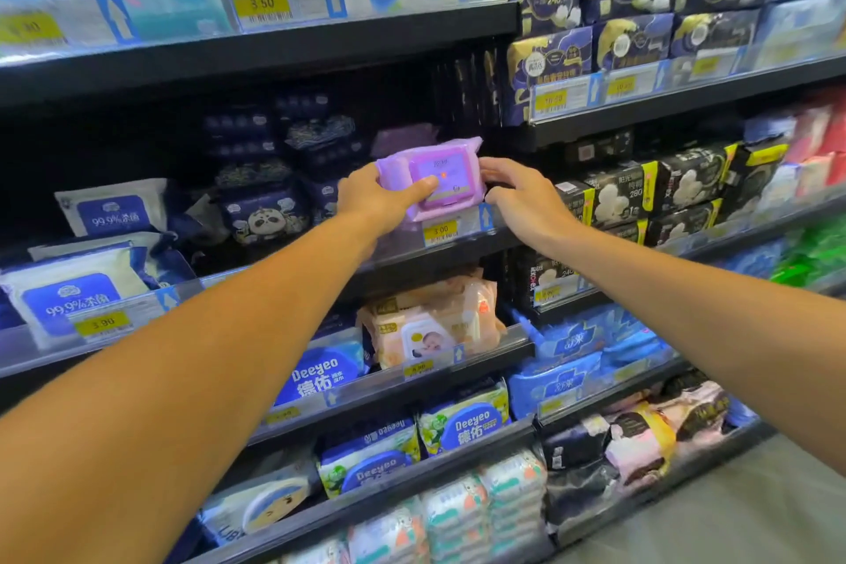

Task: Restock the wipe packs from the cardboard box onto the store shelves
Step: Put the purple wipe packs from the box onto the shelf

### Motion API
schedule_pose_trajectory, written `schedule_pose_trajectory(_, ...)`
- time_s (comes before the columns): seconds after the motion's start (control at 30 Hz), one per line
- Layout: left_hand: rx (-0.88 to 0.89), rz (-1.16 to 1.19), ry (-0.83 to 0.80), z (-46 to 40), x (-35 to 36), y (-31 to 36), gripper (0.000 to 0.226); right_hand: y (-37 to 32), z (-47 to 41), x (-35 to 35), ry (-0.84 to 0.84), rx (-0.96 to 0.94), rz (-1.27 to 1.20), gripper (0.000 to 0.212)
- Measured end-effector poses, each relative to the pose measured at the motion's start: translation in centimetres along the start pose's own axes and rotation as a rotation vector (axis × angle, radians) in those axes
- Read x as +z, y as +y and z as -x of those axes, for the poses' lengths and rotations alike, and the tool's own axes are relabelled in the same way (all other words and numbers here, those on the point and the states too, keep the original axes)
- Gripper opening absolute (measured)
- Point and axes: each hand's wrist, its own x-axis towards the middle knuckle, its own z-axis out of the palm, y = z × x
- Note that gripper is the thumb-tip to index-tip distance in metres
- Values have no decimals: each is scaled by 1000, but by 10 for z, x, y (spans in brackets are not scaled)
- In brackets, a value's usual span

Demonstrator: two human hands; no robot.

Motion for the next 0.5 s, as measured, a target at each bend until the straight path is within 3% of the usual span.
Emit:
schedule_pose_trajectory(0.17, 61, -122, 89, -8, 4, 11, 55, -2, 3, -2, 6, -14, -35, 48)
schedule_pose_trajectory(0.33, 34, -286, 35, 4, 22, -2, 83, 10, 2, -1, -24, 71, 127, 34)
schedule_pose_trajectory(0.5, 71, -298, -49, 4, 13, -7, 63, 19, -9, -4, -107, 91, 333, 35)
